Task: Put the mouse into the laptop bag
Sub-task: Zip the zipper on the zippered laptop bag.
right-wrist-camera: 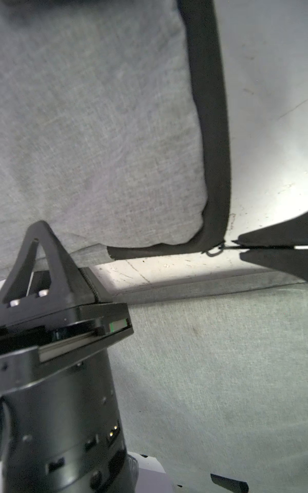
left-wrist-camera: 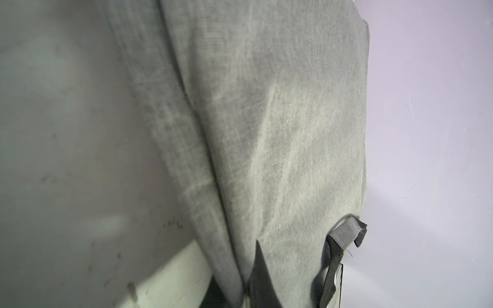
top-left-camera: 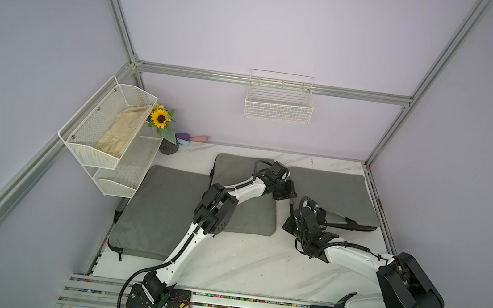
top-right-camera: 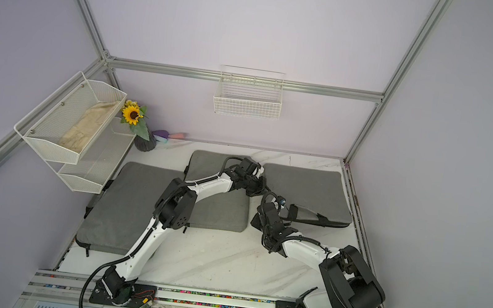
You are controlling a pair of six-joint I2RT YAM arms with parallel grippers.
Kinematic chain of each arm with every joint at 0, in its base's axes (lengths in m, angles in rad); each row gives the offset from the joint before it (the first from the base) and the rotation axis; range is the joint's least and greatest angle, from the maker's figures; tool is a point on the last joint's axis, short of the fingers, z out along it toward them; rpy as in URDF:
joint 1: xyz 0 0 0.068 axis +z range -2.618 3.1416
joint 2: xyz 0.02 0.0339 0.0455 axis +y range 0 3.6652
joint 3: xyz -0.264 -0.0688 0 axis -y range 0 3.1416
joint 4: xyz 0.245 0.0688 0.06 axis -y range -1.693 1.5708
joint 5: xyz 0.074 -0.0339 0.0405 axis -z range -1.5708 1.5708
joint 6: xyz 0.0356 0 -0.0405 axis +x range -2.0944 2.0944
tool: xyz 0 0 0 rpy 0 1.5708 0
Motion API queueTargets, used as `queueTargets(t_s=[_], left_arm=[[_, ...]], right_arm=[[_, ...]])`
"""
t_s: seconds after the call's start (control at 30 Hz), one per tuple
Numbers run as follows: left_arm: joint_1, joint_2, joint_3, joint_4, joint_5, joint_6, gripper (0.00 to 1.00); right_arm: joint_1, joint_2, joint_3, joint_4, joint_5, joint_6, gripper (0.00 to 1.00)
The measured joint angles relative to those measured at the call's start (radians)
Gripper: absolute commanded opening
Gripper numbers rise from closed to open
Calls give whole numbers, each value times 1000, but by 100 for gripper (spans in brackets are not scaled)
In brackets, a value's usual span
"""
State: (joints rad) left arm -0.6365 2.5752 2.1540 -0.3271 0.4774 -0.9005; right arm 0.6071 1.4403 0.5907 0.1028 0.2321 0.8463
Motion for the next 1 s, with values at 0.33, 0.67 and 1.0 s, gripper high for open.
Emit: queueTargets(t_s=[0.33, 0.67, 1.0], left_arm=[[55, -189, -269, 101, -91, -4, 73], [19, -529, -745, 350, -102, -89, 80], [-70, -531, -795, 430, -85, -167, 79]], right_arm=[[48, 176, 89, 20, -87, -4, 0], [41, 132, 119, -5, -95, -62, 0], [-51, -103, -8, 2, -167, -134, 0]])
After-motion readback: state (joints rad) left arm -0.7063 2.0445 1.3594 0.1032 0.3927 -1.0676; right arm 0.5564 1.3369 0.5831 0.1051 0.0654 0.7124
